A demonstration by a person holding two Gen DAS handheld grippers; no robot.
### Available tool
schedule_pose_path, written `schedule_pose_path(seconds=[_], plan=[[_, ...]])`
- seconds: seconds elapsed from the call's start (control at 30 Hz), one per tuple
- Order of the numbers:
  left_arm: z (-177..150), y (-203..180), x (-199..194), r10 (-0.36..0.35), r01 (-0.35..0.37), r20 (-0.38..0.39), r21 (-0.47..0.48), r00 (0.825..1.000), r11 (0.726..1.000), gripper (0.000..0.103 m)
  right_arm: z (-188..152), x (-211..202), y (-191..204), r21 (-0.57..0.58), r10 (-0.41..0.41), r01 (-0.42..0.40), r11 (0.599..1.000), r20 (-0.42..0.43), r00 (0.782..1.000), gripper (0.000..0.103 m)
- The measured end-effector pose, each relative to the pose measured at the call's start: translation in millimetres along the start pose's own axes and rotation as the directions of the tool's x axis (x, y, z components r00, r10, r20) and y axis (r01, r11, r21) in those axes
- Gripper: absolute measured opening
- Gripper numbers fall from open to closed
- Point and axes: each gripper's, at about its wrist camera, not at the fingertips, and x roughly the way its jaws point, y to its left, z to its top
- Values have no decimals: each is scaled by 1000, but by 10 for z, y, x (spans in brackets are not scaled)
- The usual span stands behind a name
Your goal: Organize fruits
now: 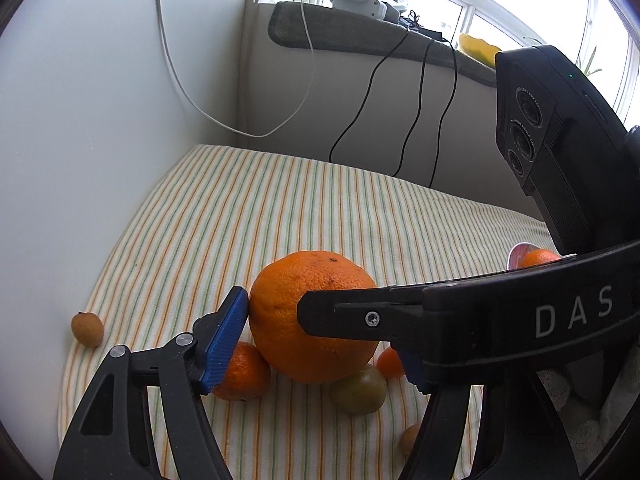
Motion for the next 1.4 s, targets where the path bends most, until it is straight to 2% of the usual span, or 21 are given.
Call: schedule_pose_path(seconds=[0.17,0.33,0.43,0.47,0.57,0.67,0.97,1.03,1.07,1.1,1.17,1.23,1.33,1.4], plan=[[-4,-37,-19,6,-6,9,3,1000,1000,68,-15,-105,-95,40,29,-30,999,26,999,60],[-84,-15,33,-6,6,-4,1,1000,1000,68,-72,-146,-86,4,-23,23,1000,5,1000,60],[-97,8,32,-16,16,-13,-4,1000,1000,69,-78,-134,-114,15,-7,7,1000,2,1000,60],[-107,4,52,-16,16,-31,10,999,1000,72,-76,-142,-123,15,-3,3,1000,2,1000,60],[-158,-60,42,7,-5,-24,76,1000,997,72,-20,-82,-133,18,-3,3,1000,-10,1000,60],[-154,-71,48,37,-36,-13,78,999,996,64,2,-28,-146,21,-9,9,1000,-12,1000,60],[-166,-53,-50,17,-17,1,42,1000,999,62,-33,-47,-89,26,-11,11,1000,14,1000,56],[-170,-86,-114,20,-21,19,48,1000,999,56,-80,-99,-94,32,-3,3,999,19,1000,55],[-165,-121,-160,28,-30,34,58,999,998,48,-104,-120,-84,25,-7,6,1000,20,1000,52],[-159,-168,-202,20,-24,43,75,999,997,44,-126,-141,-86,18,-13,13,1000,20,1000,50],[-158,-281,-265,-30,24,61,110,998,994,39,-187,-207,-70,18,17,-17,1000,25,1000,47],[-155,-356,-230,8,-16,59,131,998,991,39,-193,-247,-25,9,2,-2,1000,31,1000,42],[-125,-253,-248,-45,41,43,89,998,995,39,-174,-238,23,-4,-34,34,999,20,999,40],[-124,-180,-243,-52,50,26,77,998,996,39,-153,-237,6,5,-29,29,1000,17,999,40]])
